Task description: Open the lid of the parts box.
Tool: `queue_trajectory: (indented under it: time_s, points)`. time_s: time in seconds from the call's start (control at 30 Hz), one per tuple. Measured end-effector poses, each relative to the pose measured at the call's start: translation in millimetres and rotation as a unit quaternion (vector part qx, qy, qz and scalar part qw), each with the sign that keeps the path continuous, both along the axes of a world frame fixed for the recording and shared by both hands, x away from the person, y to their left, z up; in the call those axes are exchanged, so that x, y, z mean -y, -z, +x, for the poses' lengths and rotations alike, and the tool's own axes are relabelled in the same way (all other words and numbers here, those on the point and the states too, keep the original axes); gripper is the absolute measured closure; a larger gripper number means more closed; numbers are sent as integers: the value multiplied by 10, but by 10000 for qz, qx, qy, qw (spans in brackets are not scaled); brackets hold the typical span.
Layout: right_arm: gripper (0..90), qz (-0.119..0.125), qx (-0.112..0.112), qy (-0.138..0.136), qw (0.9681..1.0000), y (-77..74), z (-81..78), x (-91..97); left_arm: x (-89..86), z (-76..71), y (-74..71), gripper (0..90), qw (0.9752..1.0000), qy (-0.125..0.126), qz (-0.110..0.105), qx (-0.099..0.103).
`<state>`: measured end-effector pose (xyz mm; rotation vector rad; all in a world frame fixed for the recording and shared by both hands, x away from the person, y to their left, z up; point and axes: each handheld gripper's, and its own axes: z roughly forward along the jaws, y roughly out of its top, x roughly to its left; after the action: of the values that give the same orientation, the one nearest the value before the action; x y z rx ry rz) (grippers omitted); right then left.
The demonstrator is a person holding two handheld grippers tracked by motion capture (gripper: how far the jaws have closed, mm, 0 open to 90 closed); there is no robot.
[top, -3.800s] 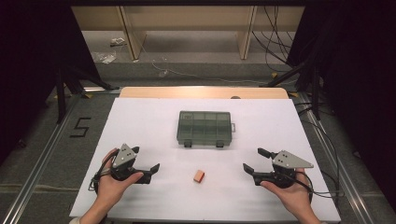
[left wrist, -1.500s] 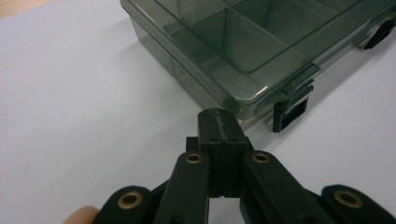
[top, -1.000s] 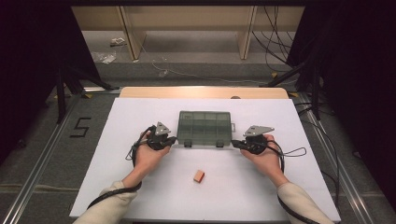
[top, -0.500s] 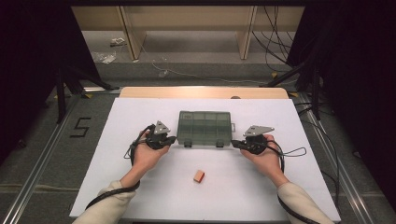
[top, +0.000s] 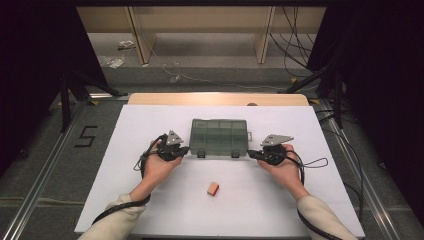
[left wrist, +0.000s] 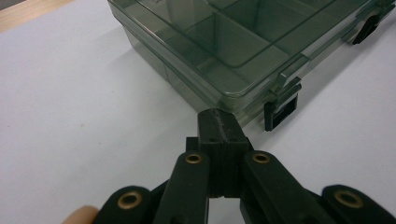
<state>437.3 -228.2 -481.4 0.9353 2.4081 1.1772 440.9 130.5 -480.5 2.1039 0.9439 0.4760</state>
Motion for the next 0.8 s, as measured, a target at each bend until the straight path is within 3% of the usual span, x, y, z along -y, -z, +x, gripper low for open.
queue_trajectory:
  time_s: [0.8]
  points:
    - [900, 391, 269, 97, 9988, -183, 1, 19, 2, -7, -140, 897, 9991, -77, -343, 221]
